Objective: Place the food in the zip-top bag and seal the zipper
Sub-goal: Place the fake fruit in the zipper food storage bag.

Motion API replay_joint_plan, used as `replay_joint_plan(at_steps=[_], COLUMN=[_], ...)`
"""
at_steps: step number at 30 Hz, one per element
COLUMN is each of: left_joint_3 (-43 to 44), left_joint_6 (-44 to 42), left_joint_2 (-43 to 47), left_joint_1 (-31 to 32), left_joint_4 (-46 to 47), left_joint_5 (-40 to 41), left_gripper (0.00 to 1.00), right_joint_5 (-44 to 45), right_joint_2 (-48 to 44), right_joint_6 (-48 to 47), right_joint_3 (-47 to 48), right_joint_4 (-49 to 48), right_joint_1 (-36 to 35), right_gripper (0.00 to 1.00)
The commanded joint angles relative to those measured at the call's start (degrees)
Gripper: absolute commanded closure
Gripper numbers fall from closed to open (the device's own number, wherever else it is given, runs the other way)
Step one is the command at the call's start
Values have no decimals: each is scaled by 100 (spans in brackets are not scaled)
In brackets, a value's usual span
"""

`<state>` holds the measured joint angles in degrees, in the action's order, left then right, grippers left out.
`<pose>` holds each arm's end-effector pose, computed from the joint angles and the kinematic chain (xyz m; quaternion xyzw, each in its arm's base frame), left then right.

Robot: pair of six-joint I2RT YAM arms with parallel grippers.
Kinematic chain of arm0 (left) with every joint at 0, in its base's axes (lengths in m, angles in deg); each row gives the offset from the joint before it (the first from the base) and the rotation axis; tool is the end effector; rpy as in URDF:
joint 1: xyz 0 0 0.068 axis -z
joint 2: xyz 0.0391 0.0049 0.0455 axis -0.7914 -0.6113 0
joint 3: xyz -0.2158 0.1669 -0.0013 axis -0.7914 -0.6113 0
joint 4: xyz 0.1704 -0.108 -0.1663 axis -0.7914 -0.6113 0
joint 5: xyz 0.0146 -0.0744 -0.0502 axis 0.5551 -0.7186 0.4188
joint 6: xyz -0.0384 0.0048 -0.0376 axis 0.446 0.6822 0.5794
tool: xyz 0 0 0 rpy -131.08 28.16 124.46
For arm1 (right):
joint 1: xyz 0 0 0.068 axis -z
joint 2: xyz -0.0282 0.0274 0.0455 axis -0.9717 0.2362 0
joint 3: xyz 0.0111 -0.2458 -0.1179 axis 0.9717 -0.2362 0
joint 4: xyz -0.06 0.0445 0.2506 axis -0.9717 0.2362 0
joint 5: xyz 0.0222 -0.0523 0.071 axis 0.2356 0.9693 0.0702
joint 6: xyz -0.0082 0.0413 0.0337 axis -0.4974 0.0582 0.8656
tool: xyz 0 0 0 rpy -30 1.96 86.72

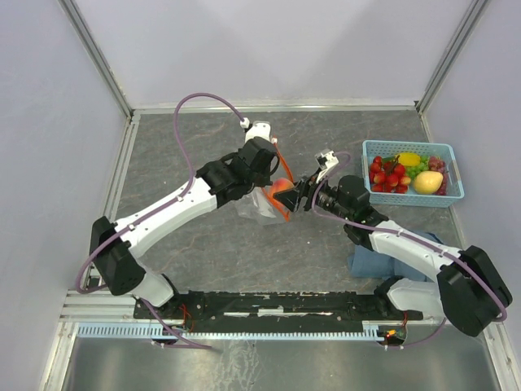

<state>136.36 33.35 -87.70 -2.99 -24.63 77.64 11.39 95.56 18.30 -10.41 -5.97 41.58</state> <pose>0.2326 -0.2455 0.3402 0.0611 0.8883 -0.0865 0.4470 0.2119 0.1607 0.2519 -0.1357 0.7286 0.4555 0.4932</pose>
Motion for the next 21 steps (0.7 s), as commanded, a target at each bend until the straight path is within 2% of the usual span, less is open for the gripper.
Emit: replay_joint_plan(at_steps=[1,11,21], left_joint_3=[30,-82,-701], left_joint_6=[202,12,-305], left_joint_2=[260,248,590], left_joint_1=[7,3,4], left_joint_4=[403,715,1490], left_joint_5=[-176,-927,-1048], left_gripper=[97,97,97], right_joint_5=[-55,-201,-456], right_joint_2=[3,350,341], right_joint_6=[-196,-258,-195], right_joint_3=[72,328,693], right_joint_4=[-367,58,821], right_joint_1=[-23,-43,-62], right_gripper=[43,37,6])
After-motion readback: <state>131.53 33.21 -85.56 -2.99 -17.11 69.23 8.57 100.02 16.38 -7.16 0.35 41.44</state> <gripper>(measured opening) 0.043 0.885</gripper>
